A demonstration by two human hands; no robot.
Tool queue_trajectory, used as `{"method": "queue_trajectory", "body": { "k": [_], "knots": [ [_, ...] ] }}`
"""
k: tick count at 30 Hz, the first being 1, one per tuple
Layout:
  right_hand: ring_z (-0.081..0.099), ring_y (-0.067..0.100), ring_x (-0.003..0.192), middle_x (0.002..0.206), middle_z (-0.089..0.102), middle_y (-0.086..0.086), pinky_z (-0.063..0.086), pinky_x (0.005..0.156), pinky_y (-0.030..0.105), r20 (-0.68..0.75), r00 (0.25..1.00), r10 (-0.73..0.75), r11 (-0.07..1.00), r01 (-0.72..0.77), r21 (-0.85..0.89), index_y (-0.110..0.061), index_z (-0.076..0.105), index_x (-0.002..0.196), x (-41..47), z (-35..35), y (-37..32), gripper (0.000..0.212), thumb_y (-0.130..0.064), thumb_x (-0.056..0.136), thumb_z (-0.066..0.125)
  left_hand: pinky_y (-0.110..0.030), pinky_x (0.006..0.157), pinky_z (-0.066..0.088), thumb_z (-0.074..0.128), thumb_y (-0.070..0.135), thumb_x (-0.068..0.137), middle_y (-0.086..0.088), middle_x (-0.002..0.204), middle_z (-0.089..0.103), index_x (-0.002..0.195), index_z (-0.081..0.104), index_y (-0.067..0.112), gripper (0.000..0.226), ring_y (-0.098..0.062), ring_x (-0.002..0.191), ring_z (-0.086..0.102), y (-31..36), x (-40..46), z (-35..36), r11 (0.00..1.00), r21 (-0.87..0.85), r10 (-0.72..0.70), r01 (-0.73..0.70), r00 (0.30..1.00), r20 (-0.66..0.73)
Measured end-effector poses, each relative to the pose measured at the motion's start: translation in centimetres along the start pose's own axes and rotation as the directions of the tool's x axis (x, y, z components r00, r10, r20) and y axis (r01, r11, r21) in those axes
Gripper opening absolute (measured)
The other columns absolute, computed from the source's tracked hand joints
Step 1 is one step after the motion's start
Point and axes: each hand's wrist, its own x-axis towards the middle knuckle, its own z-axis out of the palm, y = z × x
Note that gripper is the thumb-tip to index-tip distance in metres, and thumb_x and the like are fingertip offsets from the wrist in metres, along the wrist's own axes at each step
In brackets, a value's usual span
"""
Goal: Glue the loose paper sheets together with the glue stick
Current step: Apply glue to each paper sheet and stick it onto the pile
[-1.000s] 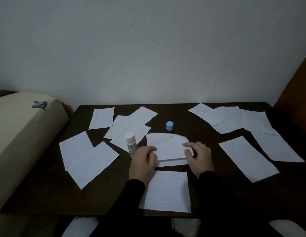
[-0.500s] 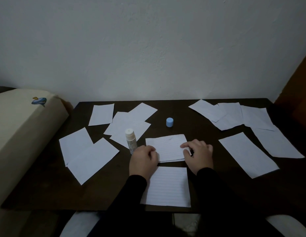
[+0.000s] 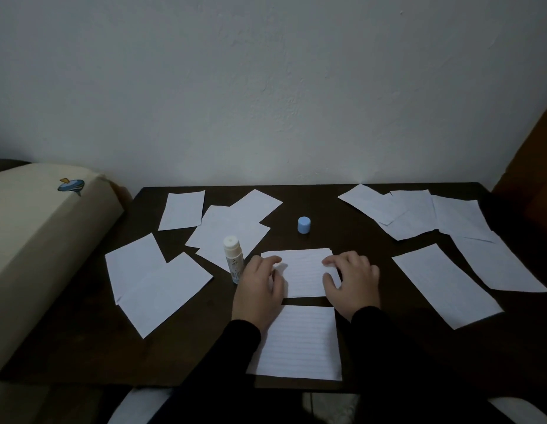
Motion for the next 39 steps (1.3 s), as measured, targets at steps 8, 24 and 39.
{"method": "queue_trajectory", "body": {
  "k": [8, 24, 39],
  "knots": [
    [0.019, 0.012, 0.141, 0.151, 0.029, -0.009, 0.022, 0.11, 0.044, 0.236, 0.961, -0.144, 0.98, 0.172, -0.102, -0.033, 0.037, 0.142, 2.4, -0.4, -2.0, 0.045, -0.039, 0.098, 0.039, -0.028, 0.11, 0.034, 0.047, 0.03, 0.099, 0.002, 0.145, 0.045, 0.141, 0.045, 0.019, 0.044, -0.012, 0.132, 0.039, 1.2, 2.9, 0.7, 0.973, 0.181, 0.098, -0.144, 0.965, 0.242],
    [-0.011, 0.015, 0.148, 0.161, -0.01, -0.009, -0.001, 0.114, 0.059, 0.47, 0.883, -0.014, 0.966, 0.134, -0.221, -0.028, -0.001, 0.154, 1.6, 1.2, -2.5, 0.058, -0.048, 0.102, 0.014, -0.053, 0.117, 0.008, 0.015, 0.047, 0.103, -0.003, 0.162, -0.008, 0.154, -0.002, 0.014, 0.063, -0.021, 0.149, -0.005, 2.5, 3.1, 2.6, 0.842, 0.539, -0.369, 0.02, 0.75, 0.549],
    [-0.016, 0.019, 0.147, 0.16, -0.017, -0.005, 0.0, 0.113, 0.061, 0.499, 0.858, 0.122, 0.959, 0.027, -0.281, -0.021, -0.009, 0.153, -0.9, -0.3, -1.4, 0.061, -0.046, 0.102, 0.015, -0.046, 0.119, 0.01, 0.025, 0.046, 0.103, -0.008, 0.162, -0.011, 0.154, -0.004, 0.009, 0.069, -0.024, 0.149, -0.006, 2.1, 2.4, 0.5, 0.852, 0.523, -0.357, -0.035, 0.692, 0.628]
  ]
}}
